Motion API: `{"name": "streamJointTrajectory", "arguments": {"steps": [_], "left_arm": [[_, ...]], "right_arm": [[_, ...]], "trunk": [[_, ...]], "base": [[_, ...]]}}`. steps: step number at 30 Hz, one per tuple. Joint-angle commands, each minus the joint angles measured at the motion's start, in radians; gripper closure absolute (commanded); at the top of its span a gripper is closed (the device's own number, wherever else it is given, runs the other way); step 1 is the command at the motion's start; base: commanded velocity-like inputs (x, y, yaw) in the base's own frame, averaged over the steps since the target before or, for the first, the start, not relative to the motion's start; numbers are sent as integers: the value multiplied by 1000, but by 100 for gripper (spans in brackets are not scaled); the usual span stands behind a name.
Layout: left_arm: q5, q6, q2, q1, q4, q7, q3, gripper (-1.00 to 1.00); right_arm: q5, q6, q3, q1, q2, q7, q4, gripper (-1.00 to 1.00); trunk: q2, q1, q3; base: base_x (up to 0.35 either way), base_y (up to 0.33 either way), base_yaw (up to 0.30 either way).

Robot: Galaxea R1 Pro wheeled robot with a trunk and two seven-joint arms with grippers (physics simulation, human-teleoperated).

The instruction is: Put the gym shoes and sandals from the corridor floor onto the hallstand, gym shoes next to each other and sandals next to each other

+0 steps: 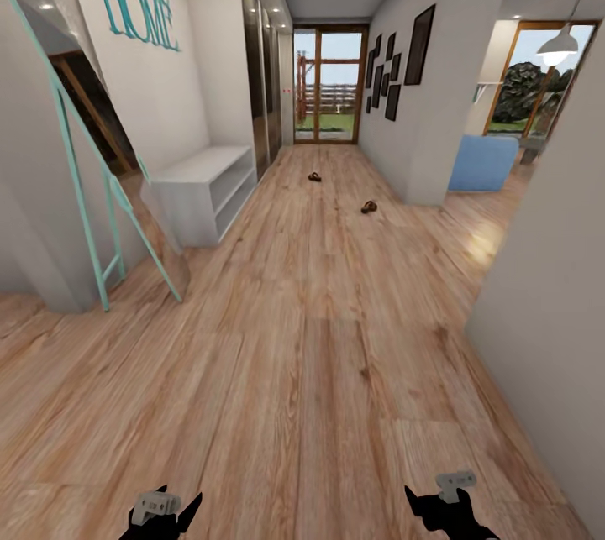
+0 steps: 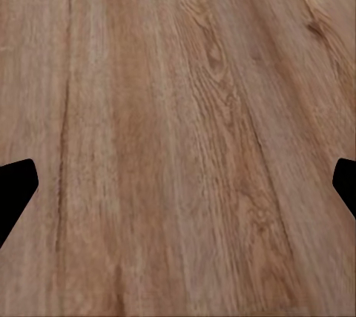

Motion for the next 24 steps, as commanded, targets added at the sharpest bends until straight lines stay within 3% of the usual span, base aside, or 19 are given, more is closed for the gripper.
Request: {"name": "streamJointTrajectory", "arguments": {"steps": [1, 24], "left_arm": [[-10, -5, -1, -1, 0, -4, 9, -100], [-7, -5, -2, -1, 3, -4, 11, -100]], "right_arm": [[-1, -3, 1, -1, 0, 3, 1, -100], [-1, -3, 1, -1, 0, 2, 1, -100]], "trunk": [[0, 0, -1], [0, 0, -1]], "base": [[337, 0, 0], [337, 0, 0]]}}
